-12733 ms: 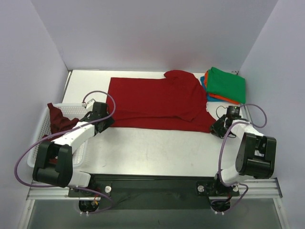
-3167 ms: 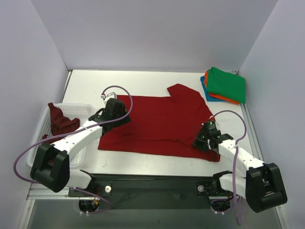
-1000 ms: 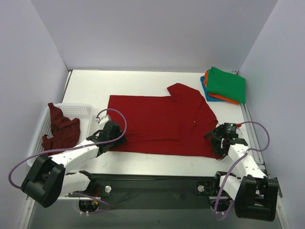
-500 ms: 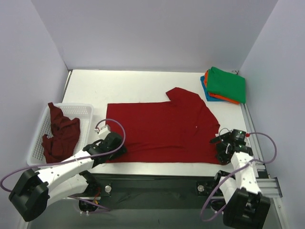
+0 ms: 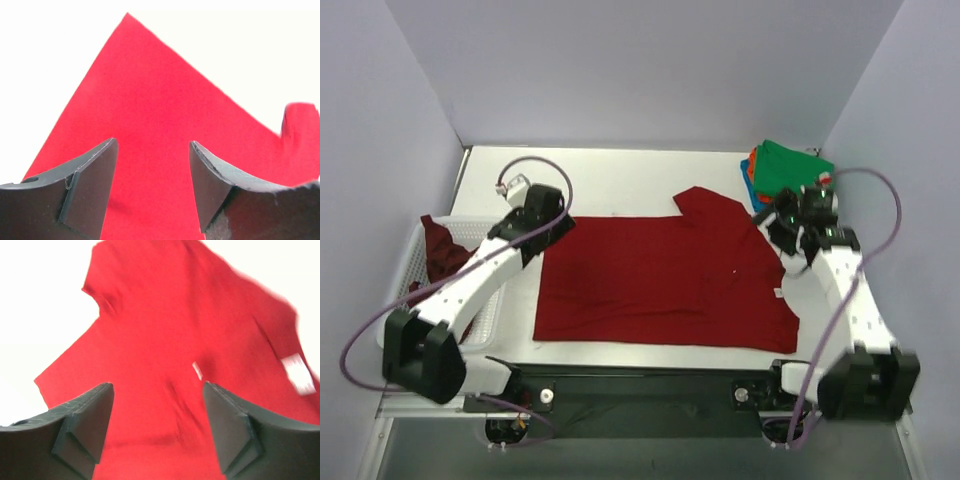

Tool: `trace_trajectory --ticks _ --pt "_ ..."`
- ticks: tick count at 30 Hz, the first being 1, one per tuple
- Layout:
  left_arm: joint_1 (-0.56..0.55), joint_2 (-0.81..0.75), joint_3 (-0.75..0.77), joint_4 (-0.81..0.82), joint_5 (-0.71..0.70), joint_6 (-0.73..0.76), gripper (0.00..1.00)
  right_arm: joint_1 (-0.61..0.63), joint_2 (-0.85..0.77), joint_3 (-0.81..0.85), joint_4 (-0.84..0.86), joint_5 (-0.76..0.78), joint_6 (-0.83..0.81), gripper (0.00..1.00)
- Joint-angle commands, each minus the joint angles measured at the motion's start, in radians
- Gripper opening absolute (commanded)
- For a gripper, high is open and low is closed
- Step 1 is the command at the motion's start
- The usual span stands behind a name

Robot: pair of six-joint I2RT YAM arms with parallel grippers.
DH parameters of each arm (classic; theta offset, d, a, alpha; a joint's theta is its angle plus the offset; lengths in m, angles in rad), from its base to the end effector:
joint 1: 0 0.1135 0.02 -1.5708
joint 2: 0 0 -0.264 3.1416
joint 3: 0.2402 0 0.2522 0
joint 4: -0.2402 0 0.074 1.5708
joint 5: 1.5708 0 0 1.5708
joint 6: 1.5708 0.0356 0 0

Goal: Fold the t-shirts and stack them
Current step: Grap the side of the flattened tshirt furthest away from the robot with both arms

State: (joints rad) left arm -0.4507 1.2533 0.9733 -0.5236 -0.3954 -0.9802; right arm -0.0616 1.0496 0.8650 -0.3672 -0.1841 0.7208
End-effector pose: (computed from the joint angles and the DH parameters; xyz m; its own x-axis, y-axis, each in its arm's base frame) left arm 0.2434 -0.1025 0.2774 -0.4948 -0.6121 -0.6168 -0.4484 0.7879 -0.4221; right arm 0.2331 -0.0079 0.2993 -0.4558 0.6782 -0.5764 0.2739 0.7231 0.6341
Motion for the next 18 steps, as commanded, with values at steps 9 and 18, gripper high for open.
trace_trajectory --ticks 9,18 --pt "0.198 0.668 0.599 -0.091 -0.057 0.155 0.61 0.037 0.737 0.596 0.083 -0.025 -0.29 0.65" --pt "0.202 0.954 0.886 -0.257 -0.062 0.127 0.56 0.055 0.924 0.764 0.067 -0.021 -0.337 0.64"
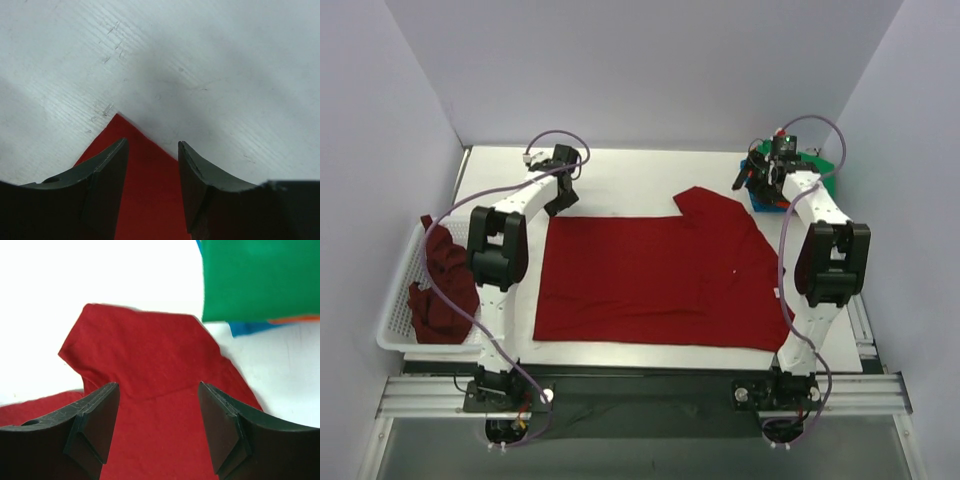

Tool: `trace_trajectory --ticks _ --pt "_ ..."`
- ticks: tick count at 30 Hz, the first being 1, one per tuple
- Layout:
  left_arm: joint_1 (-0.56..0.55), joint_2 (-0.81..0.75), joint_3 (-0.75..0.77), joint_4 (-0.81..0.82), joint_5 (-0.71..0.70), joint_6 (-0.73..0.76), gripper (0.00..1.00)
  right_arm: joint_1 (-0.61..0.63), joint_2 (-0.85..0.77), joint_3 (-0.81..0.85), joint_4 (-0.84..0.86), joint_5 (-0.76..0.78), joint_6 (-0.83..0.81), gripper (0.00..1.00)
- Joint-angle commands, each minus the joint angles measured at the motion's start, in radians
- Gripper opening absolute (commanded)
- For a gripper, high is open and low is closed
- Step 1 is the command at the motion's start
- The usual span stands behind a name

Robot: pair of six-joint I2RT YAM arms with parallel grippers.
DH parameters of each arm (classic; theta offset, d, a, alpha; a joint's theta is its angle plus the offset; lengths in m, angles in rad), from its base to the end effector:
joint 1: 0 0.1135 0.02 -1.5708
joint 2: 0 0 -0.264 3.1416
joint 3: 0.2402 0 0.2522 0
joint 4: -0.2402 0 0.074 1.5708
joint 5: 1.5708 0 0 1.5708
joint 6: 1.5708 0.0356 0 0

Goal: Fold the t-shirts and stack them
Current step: Grap the side of the flattened tshirt furthest away from the robot with both arms

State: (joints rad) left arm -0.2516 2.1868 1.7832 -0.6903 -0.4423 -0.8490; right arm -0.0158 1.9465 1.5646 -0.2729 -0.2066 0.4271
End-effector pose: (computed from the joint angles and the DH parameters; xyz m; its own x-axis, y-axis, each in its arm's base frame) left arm 0.4591 -0.1023 0.1936 -0.5946 -0.5476 -0.5887 -0.6229 0.7767 -0.0933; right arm 0.4529 0.0001 0.2572 -0.6152 0.4152 -0.6702 0.1183 0.8891 0.4423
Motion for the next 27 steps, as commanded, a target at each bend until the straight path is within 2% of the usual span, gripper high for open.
trace_trajectory --ticks 1,11,14,18,19,22,27 --pt "0.003 0.027 0.077 -0.089 -0.012 -0.005 0.54 0.01 0.04 0.075 -0.034 0.001 -0.047 0.65" --pt "0.003 0.079 0.071 -0.115 -0.004 -0.048 0.51 0.01 0.184 0.198 -0.075 0.007 -0.116 0.65" --pt "0.003 0.091 0.077 -0.112 -0.003 -0.048 0.46 0.01 0.216 0.23 -0.091 0.013 -0.14 0.65" --pt "0.003 0.102 0.087 -0.103 0.011 -0.038 0.35 0.01 0.261 0.278 -0.115 0.01 -0.159 0.65" --pt "0.003 0.099 0.082 -0.101 0.016 -0.038 0.26 0.01 0.27 0.285 -0.123 0.01 -0.16 0.65" --pt "0.003 0.079 0.056 -0.084 0.028 -0.025 0.13 0.033 0.304 0.33 -0.146 0.021 -0.18 0.65" --pt "0.003 0.011 -0.017 -0.025 0.05 0.002 0.05 0.036 0.356 0.39 -0.18 0.053 -0.2 0.66"
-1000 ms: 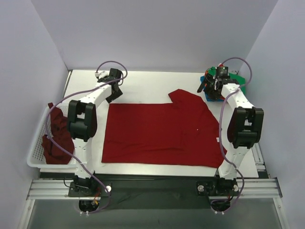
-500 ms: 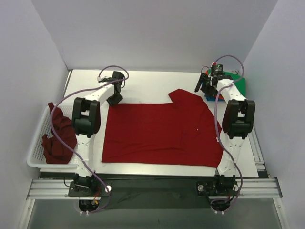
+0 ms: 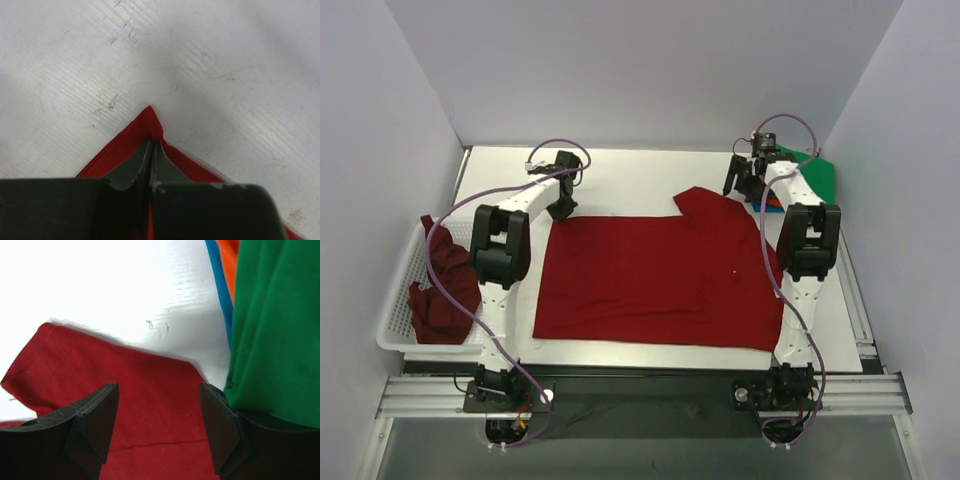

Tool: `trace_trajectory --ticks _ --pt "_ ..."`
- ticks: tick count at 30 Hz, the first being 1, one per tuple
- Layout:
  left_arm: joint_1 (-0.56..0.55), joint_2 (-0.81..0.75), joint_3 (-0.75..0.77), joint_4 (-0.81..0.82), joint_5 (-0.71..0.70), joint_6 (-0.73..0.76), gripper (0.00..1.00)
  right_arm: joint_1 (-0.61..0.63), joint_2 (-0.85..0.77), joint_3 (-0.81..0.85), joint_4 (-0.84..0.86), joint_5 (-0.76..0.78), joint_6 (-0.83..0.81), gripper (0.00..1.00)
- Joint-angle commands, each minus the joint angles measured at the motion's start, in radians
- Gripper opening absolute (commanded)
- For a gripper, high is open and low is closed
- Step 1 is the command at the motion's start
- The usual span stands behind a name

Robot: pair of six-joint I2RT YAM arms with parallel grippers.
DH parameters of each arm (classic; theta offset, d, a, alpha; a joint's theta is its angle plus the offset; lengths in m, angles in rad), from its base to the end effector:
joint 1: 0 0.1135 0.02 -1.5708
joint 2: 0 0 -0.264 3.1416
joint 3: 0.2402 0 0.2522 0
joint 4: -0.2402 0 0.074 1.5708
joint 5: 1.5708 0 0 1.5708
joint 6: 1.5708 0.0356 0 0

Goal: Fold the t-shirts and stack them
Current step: Grap the side of the flattened tshirt furthest away from the robot with both arms

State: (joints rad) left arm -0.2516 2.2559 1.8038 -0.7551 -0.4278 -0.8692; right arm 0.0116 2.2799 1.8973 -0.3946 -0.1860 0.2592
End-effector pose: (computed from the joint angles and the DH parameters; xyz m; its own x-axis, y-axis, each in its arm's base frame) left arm 0.4603 -0.1031 0.1655 -0.6481 -0.5510 -0.5257 -0.6374 0.7702 -0.0214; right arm 0.5191 0.0126 0.2016 -0.7145 0.2436 -0.6558 0.0413 0.9505 0.3081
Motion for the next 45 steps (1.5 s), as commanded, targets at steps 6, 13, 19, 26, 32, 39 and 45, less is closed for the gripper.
trace_trajectory --ticks 6,13,19,26,32,39,45 --pt "0.003 -0.097 -0.087 0.069 0.064 0.039 0.0 0.007 0.081 0.157 -0.144 0.069 -0.008 0.63" --pt "0.003 -0.13 -0.132 0.095 0.087 0.047 0.0 -0.004 0.145 0.247 -0.228 0.083 0.046 0.6" --pt "0.006 -0.157 -0.158 0.106 0.096 0.056 0.0 -0.01 0.177 0.264 -0.266 0.037 0.072 0.54" --pt "0.017 -0.183 -0.19 0.123 0.112 0.07 0.0 -0.001 0.159 0.238 -0.273 0.065 0.058 0.43" --pt "0.023 -0.196 -0.202 0.137 0.123 0.079 0.0 0.002 0.139 0.226 -0.257 0.092 0.057 0.18" --pt "0.028 -0.208 -0.202 0.157 0.129 0.091 0.0 0.008 0.076 0.177 -0.214 0.098 0.064 0.0" --pt "0.034 -0.21 -0.195 0.171 0.133 0.098 0.0 0.019 -0.008 0.103 -0.165 0.106 0.063 0.0"
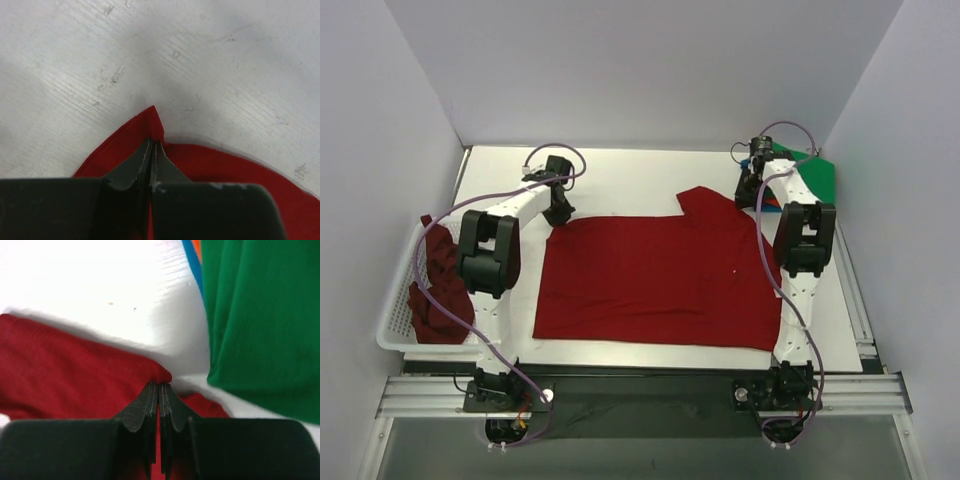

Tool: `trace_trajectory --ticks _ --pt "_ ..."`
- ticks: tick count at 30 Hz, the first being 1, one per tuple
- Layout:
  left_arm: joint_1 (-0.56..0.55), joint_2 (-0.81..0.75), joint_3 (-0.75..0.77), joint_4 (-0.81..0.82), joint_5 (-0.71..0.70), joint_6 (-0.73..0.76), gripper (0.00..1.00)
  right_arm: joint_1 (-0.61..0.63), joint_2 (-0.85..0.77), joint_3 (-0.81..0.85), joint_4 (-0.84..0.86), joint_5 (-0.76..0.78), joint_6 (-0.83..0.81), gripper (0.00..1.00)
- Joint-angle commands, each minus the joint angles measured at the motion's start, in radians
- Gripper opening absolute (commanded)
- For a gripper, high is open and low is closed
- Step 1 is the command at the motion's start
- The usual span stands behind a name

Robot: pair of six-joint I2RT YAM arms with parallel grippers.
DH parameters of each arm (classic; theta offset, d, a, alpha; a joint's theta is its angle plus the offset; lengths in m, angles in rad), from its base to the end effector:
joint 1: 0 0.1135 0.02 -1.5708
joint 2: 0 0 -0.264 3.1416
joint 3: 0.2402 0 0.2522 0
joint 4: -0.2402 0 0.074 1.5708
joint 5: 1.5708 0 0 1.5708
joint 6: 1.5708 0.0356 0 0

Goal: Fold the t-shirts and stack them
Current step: Grap the side of the flattened tshirt furthest away from the robot with both arms

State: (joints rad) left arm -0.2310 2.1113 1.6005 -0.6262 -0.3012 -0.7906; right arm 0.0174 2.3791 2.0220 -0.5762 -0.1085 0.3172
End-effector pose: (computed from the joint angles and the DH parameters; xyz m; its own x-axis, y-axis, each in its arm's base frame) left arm 0.4349 -0.0914 0.1745 -0.6905 -0.5349 -0.4870 -0.5594 0.8217 -0.1094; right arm 0.5263 0.0130 0.1785 -0.7889 0.2964 -0.5384 0.1730 0.9477 0.2683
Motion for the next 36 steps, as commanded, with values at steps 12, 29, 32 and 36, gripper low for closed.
trace_trajectory --ticks 12,29,32,36 --pt "0.032 -0.114 0.007 0.063 0.013 0.039 0.0 0.015 -0.265 -0.172 0.076 0.084 0.006 0.0" --pt "0.041 -0.235 -0.109 0.105 0.024 0.054 0.0 0.012 -0.58 -0.543 0.177 0.188 0.051 0.0" --pt "0.044 -0.264 -0.154 0.121 0.036 0.056 0.0 0.015 -0.655 -0.63 0.193 0.21 0.078 0.0" --pt "0.045 -0.31 -0.208 0.138 0.037 0.056 0.0 0.015 -0.754 -0.742 0.207 0.236 0.103 0.0"
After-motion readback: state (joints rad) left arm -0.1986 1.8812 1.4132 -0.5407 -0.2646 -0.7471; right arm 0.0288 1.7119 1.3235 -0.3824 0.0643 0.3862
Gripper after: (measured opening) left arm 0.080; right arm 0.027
